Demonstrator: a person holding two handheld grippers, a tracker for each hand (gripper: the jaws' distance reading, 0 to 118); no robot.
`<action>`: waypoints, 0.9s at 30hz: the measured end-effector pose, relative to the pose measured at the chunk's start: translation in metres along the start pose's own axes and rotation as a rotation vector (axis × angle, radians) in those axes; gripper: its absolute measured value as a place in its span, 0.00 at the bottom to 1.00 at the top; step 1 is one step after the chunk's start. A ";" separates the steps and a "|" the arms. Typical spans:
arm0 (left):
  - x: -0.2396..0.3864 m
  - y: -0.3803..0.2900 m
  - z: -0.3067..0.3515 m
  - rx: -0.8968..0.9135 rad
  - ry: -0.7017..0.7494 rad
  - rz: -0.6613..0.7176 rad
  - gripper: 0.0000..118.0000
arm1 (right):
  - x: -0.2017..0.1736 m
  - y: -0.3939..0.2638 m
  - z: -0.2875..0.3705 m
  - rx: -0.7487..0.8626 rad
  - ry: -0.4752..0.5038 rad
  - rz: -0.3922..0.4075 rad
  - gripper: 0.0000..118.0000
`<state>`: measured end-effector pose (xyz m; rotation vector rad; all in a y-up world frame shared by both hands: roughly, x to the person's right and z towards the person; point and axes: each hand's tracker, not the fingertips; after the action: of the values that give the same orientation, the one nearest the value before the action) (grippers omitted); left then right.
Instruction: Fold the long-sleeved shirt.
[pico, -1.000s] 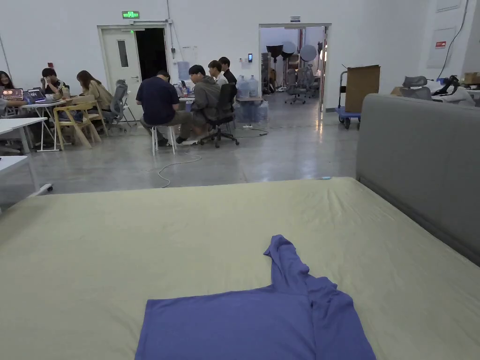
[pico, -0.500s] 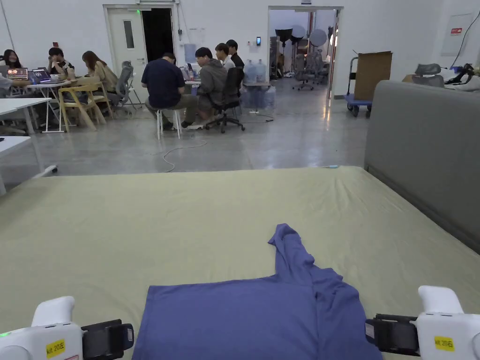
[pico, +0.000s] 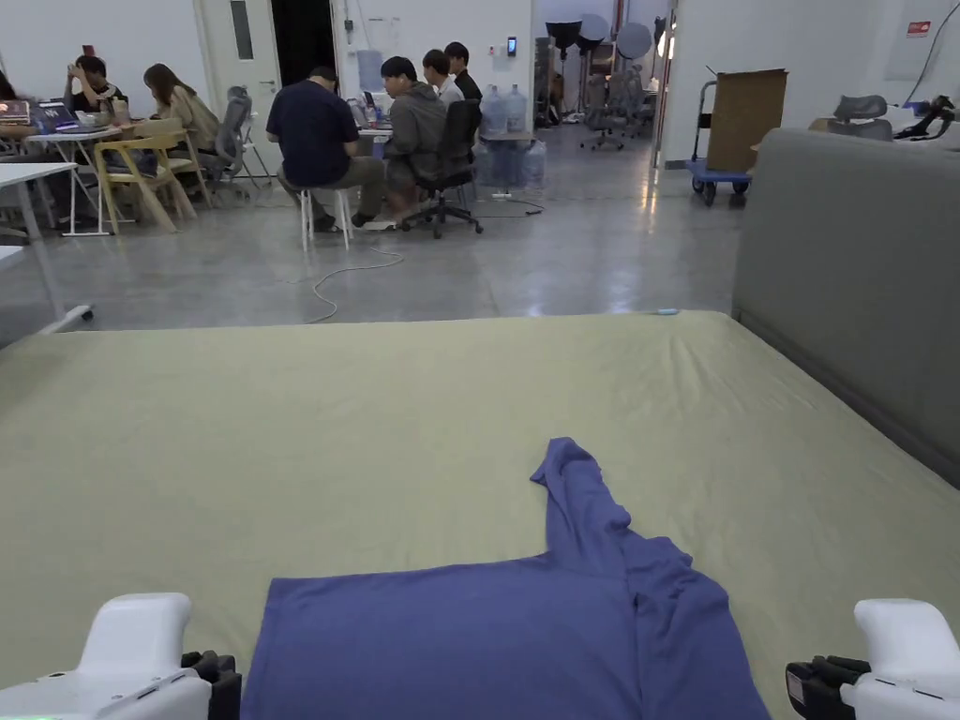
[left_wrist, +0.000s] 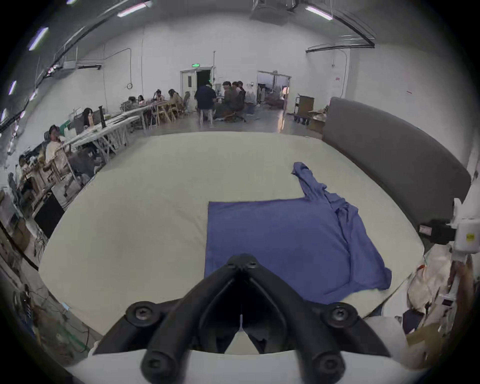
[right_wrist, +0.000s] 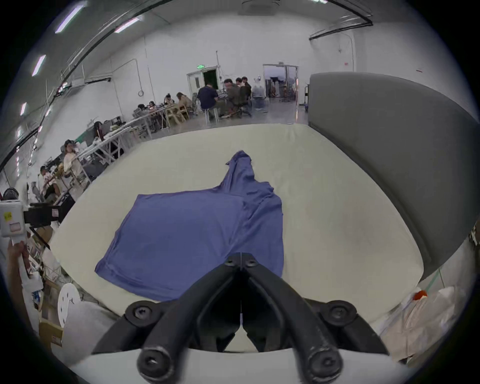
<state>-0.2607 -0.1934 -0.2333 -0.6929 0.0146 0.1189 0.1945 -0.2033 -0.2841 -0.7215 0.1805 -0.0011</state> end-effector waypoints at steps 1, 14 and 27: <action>0.003 0.005 -0.005 0.005 -0.008 0.009 0.00 | 0.000 0.008 -0.007 -0.002 0.003 0.003 0.00; 0.017 0.043 -0.090 -0.010 0.012 -0.071 0.00 | -0.036 0.215 -0.189 0.136 -0.061 0.140 1.00; 0.007 0.058 -0.180 0.011 0.046 0.002 0.00 | -0.046 0.340 -0.498 -0.262 -0.034 -0.022 0.97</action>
<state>-0.2554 -0.2634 -0.4091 -0.6841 0.0600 0.1047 0.0460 -0.2719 -0.8669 -0.9845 0.1418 0.0137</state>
